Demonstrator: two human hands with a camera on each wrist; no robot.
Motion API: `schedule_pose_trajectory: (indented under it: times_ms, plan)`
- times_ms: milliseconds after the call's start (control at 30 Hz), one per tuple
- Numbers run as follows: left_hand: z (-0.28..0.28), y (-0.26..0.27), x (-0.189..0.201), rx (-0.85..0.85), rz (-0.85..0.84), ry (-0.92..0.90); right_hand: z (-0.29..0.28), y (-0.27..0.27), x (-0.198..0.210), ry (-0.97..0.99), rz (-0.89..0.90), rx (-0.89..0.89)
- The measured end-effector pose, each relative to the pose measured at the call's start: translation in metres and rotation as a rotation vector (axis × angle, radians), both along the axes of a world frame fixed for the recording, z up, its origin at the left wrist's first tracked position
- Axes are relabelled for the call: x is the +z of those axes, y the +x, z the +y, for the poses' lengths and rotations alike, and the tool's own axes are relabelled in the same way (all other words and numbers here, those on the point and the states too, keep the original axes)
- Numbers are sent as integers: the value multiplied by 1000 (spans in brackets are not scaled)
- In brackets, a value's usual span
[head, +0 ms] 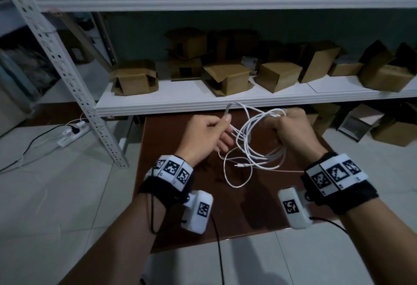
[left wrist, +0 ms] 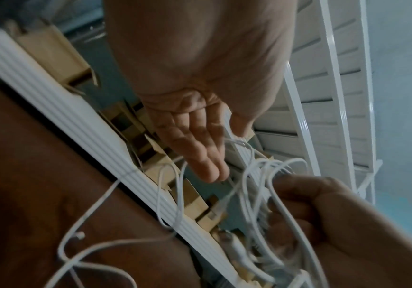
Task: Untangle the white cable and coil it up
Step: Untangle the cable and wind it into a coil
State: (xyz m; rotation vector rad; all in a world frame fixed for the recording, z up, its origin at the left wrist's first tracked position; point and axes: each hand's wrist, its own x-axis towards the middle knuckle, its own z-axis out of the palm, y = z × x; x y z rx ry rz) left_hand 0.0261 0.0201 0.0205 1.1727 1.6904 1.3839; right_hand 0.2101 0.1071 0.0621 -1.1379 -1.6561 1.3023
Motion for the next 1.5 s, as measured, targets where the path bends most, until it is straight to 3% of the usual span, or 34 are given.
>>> schedule_pose_trajectory:
  times_ms: [100,267,533,667,767,867,933,1167,1233,1300,1400,1500]
  plan:
    - [4,9,2,86,-88,-43,-8,-5,-1,16,-2,79]
    - [8,8,-2,97,32,68,-16,-7,-10,12,-43,245]
    - [9,-3,5,50,-126,74,-19,-5,-5,-2,-19,211]
    - [6,-37,5,396,-159,110,0,8,1,-24,86,-21]
    - [-2,-71,0,677,-297,203,17,22,8,-54,224,-183]
    - [-10,-95,-4,829,-410,204,28,33,10,-73,285,-246]
    - [-12,-103,-5,863,-386,141,28,33,9,-76,273,-222]
    - [-7,-93,-21,700,-89,-453,8,15,7,-14,135,-39]
    - [-6,-74,-10,642,119,-540,4,11,8,-10,107,5]
    - [-8,-47,7,535,309,-341,0,8,10,2,78,53]
    - [-13,-5,25,118,255,157,-7,5,12,47,8,171]
    - [-13,23,32,-231,346,217,-15,0,14,119,-86,322]
